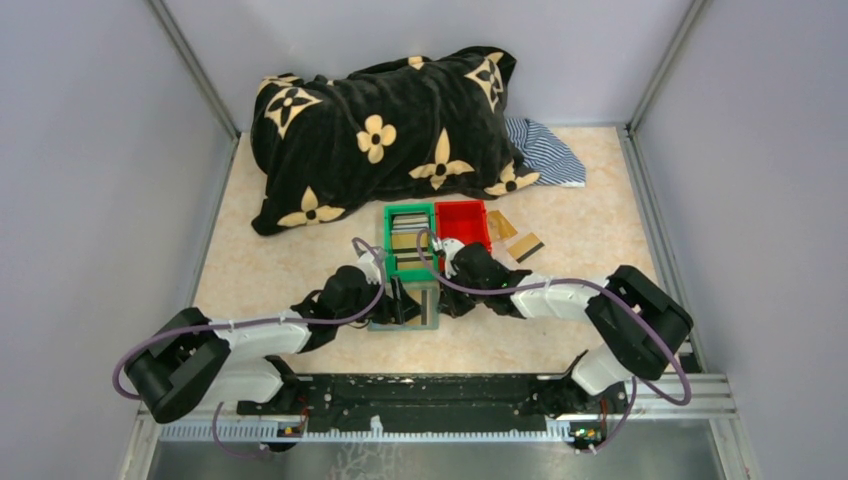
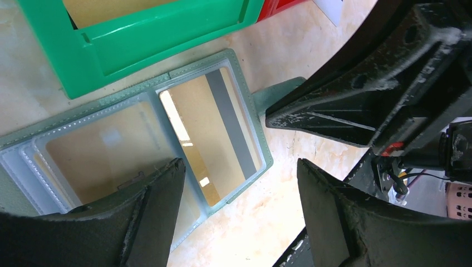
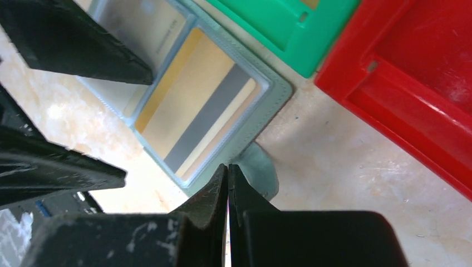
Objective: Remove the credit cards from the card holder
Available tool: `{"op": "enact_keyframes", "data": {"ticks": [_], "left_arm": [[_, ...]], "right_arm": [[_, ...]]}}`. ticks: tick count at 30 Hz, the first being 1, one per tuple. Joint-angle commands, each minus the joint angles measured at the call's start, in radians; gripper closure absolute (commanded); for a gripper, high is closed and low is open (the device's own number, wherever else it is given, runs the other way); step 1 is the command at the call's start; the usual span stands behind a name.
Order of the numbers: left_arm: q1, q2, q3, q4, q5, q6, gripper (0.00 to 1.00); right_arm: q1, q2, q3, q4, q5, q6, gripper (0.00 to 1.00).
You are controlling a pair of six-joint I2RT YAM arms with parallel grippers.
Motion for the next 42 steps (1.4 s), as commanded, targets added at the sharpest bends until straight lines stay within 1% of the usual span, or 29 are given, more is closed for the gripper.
{"op": "enact_keyframes", "data": {"ticks": [1, 9, 19, 26, 35, 40, 42], "left_arm": [[0.005, 0.007, -0.017, 0.026, 0.012, -0.009, 0.20], [0.007, 0.008, -0.028, 0.035, 0.008, -0.013, 0.20], [0.008, -0.002, -0.026, 0.031, 0.014, -0.007, 0.21], [0.009, 0.007, -0.028, 0.041, 0.017, -0.011, 0.21], [0.011, 0.035, -0.041, 0.095, 0.057, -0.037, 0.21], [0.012, 0.043, -0.064, 0.173, 0.090, -0.060, 0.23], [0.012, 0.048, -0.056, 0.156, 0.081, -0.058, 0.25]], "right_arm": [[0.021, -0.064, 0.069, 0.015, -0.038, -0.002, 1.00], [0.028, -0.042, 0.069, 0.038, -0.048, 0.006, 1.00], [0.025, 0.127, 0.019, 0.132, -0.041, 0.016, 1.00], [0.024, 0.126, 0.013, 0.136, -0.043, 0.020, 1.00], [0.022, 0.140, 0.011, 0.149, -0.056, 0.026, 1.00], [0.019, 0.153, 0.013, 0.157, -0.067, 0.024, 1.00], [0.018, 0.152, 0.013, 0.158, -0.067, 0.023, 1.00]]}}
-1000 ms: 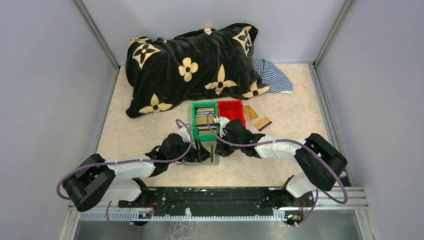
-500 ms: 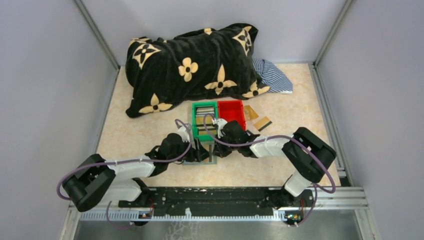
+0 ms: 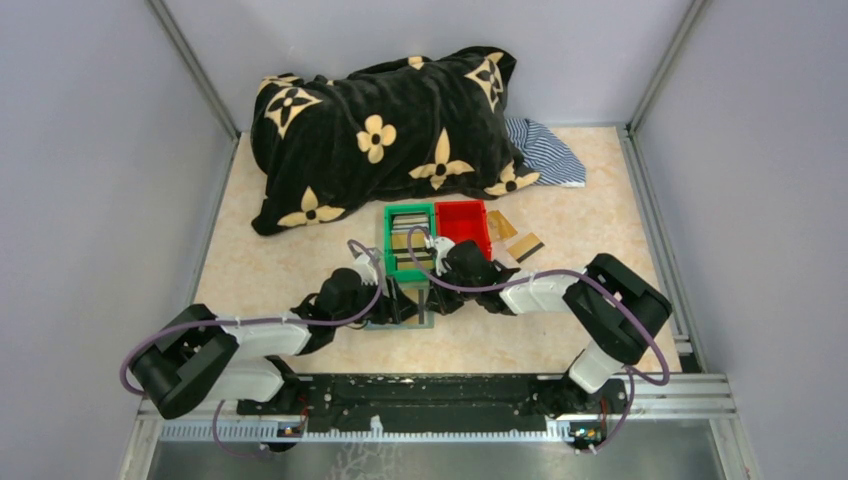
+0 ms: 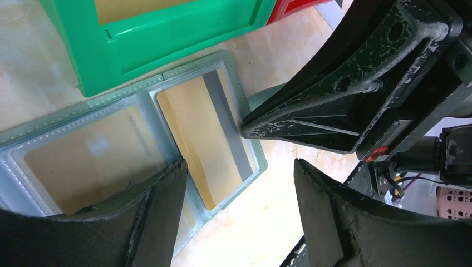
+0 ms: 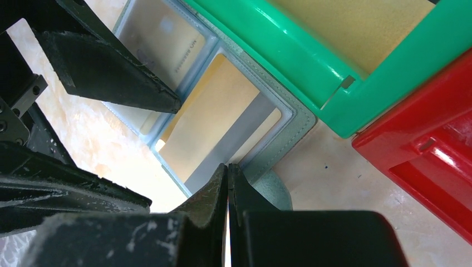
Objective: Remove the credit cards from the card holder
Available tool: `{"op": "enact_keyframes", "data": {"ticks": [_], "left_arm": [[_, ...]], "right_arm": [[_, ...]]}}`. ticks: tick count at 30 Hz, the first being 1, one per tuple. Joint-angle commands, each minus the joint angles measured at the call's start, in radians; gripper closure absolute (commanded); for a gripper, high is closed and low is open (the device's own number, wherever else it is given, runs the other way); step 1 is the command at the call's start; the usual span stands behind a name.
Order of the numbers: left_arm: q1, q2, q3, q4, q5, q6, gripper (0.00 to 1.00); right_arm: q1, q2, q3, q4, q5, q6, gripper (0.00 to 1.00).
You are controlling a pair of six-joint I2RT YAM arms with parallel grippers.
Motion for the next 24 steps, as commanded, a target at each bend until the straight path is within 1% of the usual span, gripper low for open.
{"op": "enact_keyframes", "data": {"ticks": [1, 5, 7, 9, 13, 16, 24], "left_arm": [[-0.004, 0.012, 0.008, -0.003, 0.035, -0.015, 0.25], [-0.004, -0.074, 0.106, -0.328, -0.145, 0.079, 0.28], [-0.004, -0.089, 0.147, -0.427, -0.212, 0.137, 0.30], [-0.004, -0.071, 0.179, -0.486, -0.242, 0.173, 0.31], [-0.008, 0.008, 0.221, -0.499, -0.216, 0.182, 0.32], [-0.023, 0.064, 0.229, -0.477, -0.204, 0.179, 0.32], [-0.050, 0.106, 0.230, -0.408, -0.134, 0.159, 0.33]], "right_arm": [[0.007, 0.047, -0.018, 0.017, 0.007, -0.005, 1.00], [0.003, 0.046, -0.023, 0.020, 0.010, -0.003, 1.00], [0.002, 0.046, -0.023, 0.024, 0.006, -0.002, 1.00], [0.002, 0.047, -0.019, 0.023, 0.004, -0.005, 1.00], [0.002, 0.046, -0.014, 0.015, 0.006, -0.009, 1.00], [0.000, 0.047, -0.019, 0.017, 0.011, -0.007, 1.00], [-0.004, 0.047, -0.027, 0.021, 0.010, -0.006, 1.00]]}}
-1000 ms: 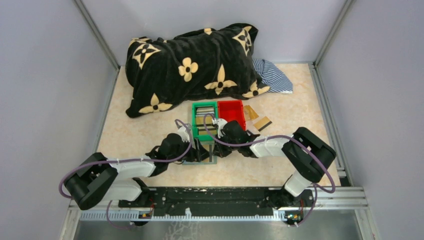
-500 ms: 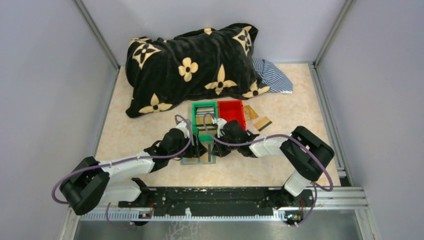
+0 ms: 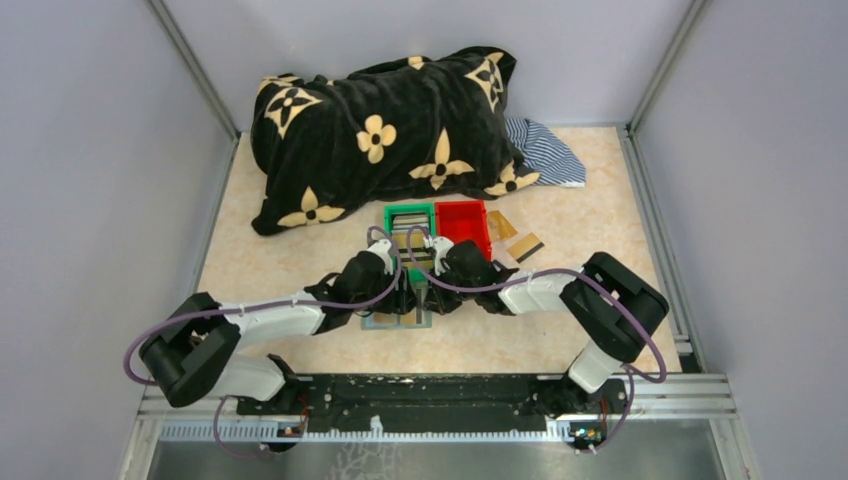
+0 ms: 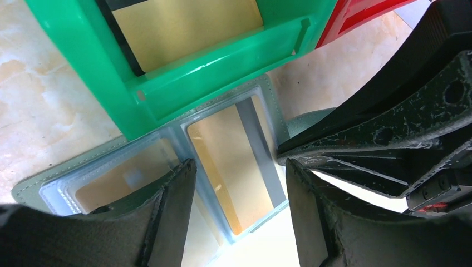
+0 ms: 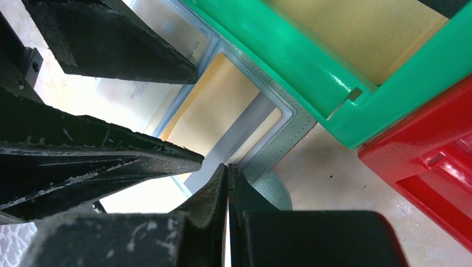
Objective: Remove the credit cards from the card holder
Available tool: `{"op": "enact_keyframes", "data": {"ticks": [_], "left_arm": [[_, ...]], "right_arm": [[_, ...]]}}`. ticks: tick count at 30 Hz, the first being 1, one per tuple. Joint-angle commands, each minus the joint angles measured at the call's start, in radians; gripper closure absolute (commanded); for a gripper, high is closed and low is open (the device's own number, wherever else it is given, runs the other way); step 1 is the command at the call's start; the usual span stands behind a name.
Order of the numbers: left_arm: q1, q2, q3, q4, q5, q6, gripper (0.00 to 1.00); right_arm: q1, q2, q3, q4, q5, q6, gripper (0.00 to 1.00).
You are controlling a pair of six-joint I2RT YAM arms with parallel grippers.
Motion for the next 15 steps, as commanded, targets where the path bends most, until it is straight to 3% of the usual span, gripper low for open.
{"op": "enact_keyframes", "data": {"ticks": [1, 6, 15], "left_arm": [[-0.015, 0.052, -0.006, -0.022, 0.060, -0.011, 0.34], [-0.023, 0.071, -0.039, 0.004, 0.096, -0.047, 0.41], [-0.022, 0.043, -0.172, 0.261, 0.195, -0.145, 0.48]], "right_arm": [[-0.003, 0.032, -0.029, -0.010, 0.022, -0.010, 1.00], [-0.006, 0.032, -0.034, -0.005, 0.019, -0.008, 1.00], [-0.008, 0.031, -0.035, 0.002, 0.012, -0.004, 1.00]]}}
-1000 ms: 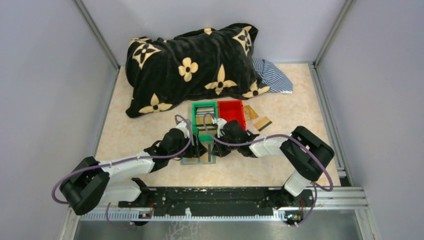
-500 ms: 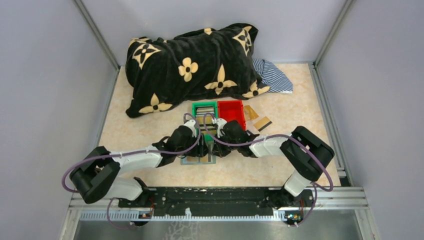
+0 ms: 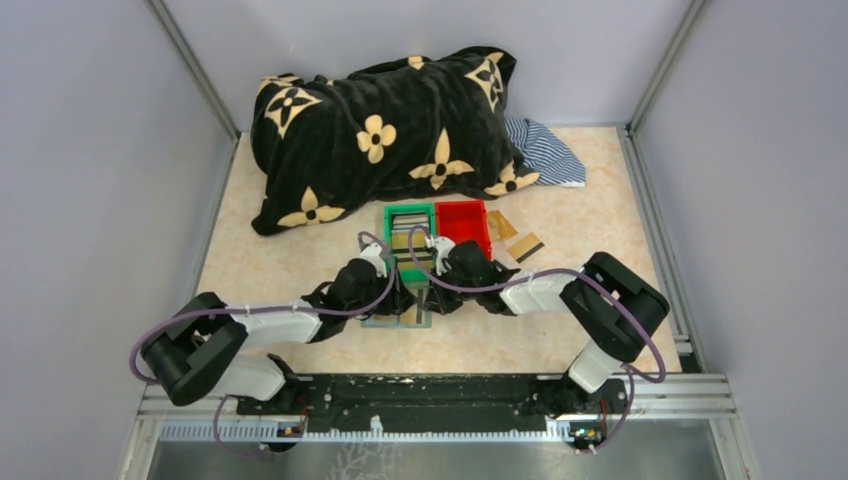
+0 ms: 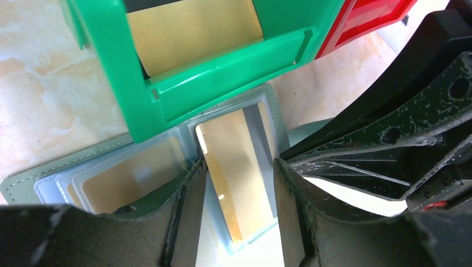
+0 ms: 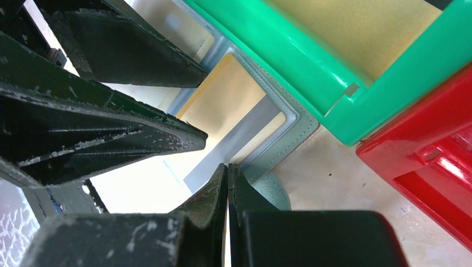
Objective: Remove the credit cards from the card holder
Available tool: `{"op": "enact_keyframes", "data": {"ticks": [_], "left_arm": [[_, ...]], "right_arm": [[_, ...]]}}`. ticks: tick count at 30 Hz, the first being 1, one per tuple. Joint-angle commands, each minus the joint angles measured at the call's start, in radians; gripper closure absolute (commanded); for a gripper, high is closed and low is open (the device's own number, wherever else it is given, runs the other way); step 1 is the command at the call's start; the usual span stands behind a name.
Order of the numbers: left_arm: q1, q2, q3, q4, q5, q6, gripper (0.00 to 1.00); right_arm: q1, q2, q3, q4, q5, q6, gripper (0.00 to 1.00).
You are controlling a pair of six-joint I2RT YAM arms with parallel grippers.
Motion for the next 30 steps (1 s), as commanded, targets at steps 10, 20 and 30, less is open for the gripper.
{"op": "enact_keyframes", "data": {"ticks": [10, 20, 30], "left_arm": [[-0.008, -0.083, -0.253, 0.342, 0.208, -0.148, 0.61], [0.022, 0.040, -0.262, 0.478, 0.245, -0.183, 0.90], [0.053, 0.079, -0.274, 0.537, 0.286, -0.195, 1.00]], "right_arm": [[-0.001, 0.081, -0.012, -0.022, 0.012, -0.012, 1.00], [-0.001, 0.077, -0.013, -0.042, 0.018, -0.019, 1.00], [-0.007, 0.076, -0.014, -0.048, 0.023, -0.022, 1.00]]}}
